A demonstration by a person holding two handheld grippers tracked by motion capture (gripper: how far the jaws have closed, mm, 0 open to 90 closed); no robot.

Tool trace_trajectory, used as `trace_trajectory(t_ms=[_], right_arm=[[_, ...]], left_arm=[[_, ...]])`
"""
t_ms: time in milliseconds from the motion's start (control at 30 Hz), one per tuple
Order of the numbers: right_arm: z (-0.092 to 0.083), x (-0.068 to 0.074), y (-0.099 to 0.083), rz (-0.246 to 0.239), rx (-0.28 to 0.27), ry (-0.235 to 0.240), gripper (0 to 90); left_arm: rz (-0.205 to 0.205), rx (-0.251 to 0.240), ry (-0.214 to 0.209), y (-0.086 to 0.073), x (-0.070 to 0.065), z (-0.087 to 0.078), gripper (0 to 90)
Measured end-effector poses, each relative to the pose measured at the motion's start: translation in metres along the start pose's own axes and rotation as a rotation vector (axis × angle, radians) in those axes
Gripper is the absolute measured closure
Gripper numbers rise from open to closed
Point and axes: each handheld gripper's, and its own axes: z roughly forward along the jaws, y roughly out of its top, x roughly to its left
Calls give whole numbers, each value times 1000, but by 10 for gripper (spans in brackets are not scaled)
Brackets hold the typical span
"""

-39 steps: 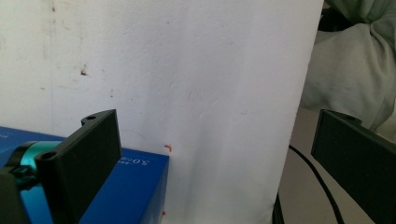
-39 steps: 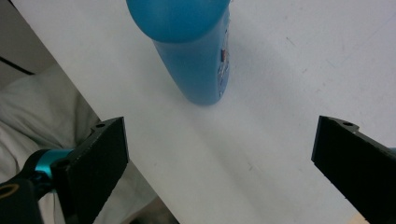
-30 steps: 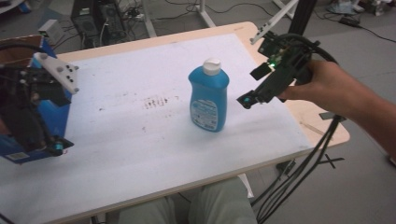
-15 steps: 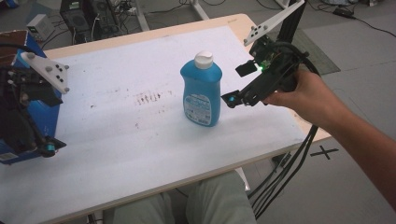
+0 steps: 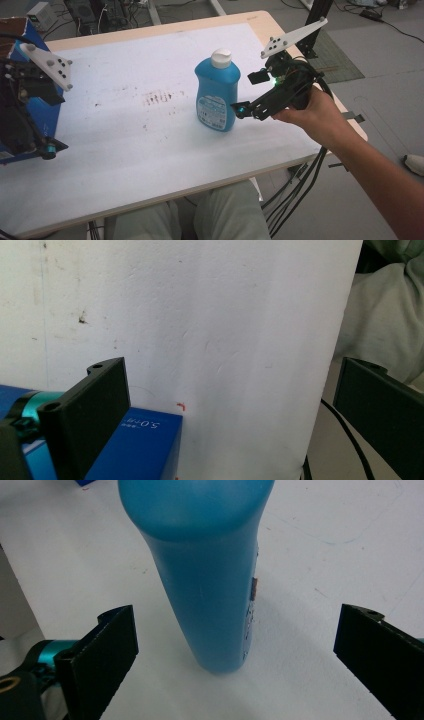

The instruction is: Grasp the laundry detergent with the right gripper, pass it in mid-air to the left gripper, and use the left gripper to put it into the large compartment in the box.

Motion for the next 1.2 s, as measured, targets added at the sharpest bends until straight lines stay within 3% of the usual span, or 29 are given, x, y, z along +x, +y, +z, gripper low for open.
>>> trace_trajectory(t_ms=[700, 1200], right_arm=[[28, -4, -2, 43, -55, 46, 30], [45, -2, -4, 52, -95, 52, 31]], left_arm=[[-6, -2, -8, -6, 4, 6, 16], [-17, -4, -10, -9, 5, 6, 17]])
